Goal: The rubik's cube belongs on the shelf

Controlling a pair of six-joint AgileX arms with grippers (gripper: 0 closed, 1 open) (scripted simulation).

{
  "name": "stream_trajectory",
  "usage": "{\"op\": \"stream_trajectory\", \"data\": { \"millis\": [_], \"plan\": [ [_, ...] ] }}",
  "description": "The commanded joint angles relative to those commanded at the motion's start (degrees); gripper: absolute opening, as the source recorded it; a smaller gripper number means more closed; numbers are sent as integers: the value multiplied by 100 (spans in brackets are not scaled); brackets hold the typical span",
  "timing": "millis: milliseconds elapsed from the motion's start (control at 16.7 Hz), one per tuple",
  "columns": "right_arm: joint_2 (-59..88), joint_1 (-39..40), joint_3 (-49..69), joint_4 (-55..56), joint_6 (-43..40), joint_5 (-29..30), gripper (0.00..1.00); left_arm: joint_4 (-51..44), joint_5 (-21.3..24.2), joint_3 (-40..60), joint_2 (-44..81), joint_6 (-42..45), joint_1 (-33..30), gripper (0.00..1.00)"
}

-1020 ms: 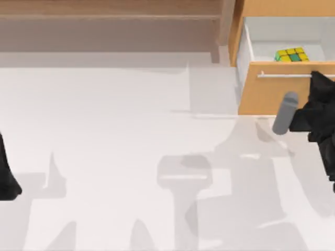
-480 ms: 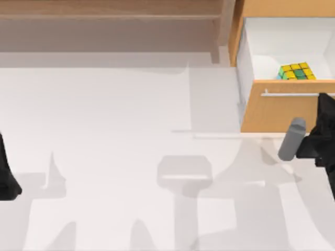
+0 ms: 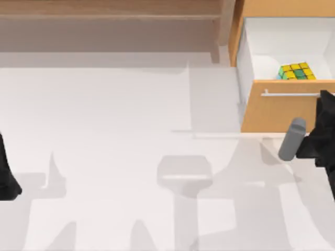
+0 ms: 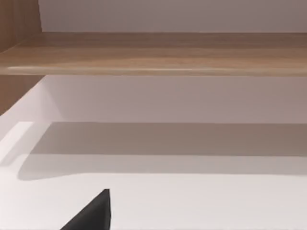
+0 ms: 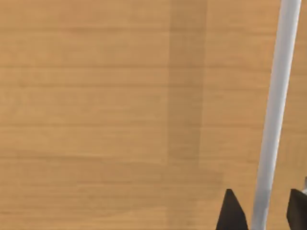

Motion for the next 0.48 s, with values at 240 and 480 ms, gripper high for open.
{"op": "stream_trajectory", "data": {
  "millis": [240,480],
  "plan": [
    [0,0,0,0,0,0,83,0,0,0,0,0,0,100],
    [0,0,0,0,0,0,100,0,0,0,0,0,0,100]
  ]
}}
